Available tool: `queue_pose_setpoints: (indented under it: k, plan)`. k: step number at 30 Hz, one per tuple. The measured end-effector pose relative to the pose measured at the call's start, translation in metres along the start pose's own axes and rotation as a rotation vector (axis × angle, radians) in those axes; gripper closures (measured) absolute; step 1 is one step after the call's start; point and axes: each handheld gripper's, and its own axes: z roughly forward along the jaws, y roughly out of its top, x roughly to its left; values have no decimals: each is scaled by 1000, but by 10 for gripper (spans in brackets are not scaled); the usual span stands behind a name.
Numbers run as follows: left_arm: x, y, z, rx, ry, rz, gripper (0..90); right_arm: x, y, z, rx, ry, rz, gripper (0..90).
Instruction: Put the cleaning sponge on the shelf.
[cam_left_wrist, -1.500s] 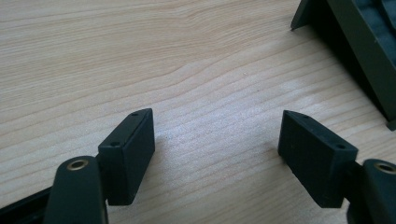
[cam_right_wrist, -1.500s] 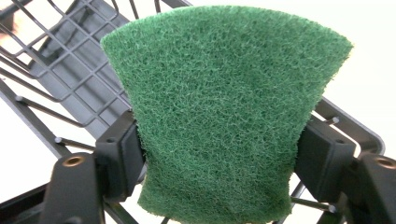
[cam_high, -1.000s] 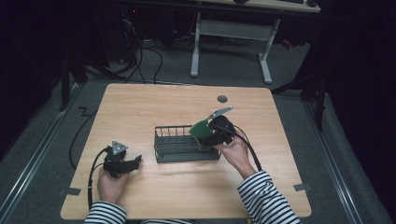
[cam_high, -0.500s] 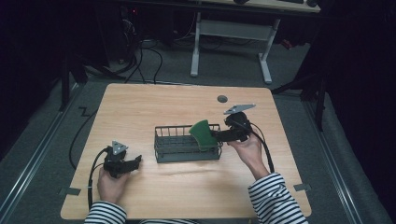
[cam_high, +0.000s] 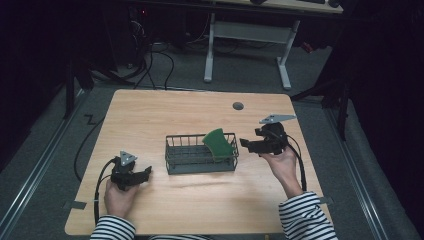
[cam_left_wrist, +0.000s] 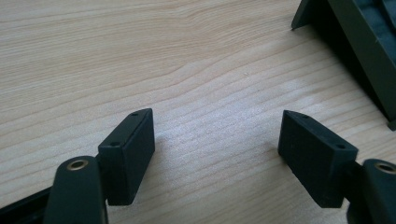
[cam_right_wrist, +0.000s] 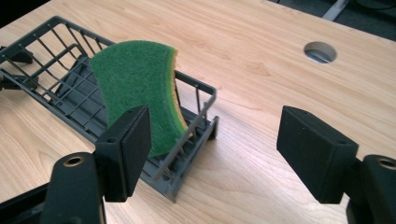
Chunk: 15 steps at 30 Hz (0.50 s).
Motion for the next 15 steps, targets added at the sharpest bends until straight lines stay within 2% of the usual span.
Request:
queue_pose_setpoints:
  k: [6,15]
  plan:
    - [0,0,0,0,0,0,276,-5,-4,-20,-35,-15,10,273]
    - [0,0,0,0,-1,0,276,-13,-14,-40,-76,-31,30,288]
